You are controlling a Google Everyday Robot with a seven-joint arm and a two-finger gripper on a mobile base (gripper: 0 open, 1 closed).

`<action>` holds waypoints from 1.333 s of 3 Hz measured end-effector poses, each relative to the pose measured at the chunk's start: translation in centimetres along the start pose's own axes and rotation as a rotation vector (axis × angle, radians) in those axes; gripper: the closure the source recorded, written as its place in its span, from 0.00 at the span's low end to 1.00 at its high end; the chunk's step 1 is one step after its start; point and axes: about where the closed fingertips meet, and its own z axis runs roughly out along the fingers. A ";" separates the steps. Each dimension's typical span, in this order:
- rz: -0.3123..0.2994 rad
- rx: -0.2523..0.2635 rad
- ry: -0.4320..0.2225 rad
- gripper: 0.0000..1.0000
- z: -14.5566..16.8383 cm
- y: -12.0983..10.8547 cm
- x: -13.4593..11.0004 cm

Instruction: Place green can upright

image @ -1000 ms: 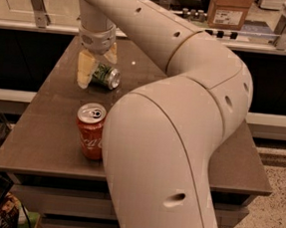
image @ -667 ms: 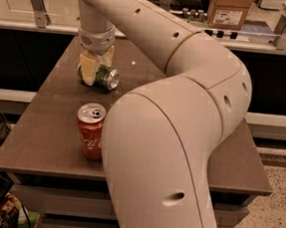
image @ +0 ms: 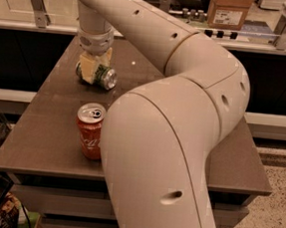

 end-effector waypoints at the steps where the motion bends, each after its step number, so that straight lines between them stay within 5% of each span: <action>1: 0.000 0.001 -0.004 1.00 0.1 0.0 -0.2; 2: -0.001 0.001 -0.004 1.00 0.1 0.0 -0.2; 4: -0.023 -0.002 -0.155 1.00 -3.3 -0.3 1.5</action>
Offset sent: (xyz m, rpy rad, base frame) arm -0.0027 -0.0005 0.0071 0.0330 -0.0167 0.0137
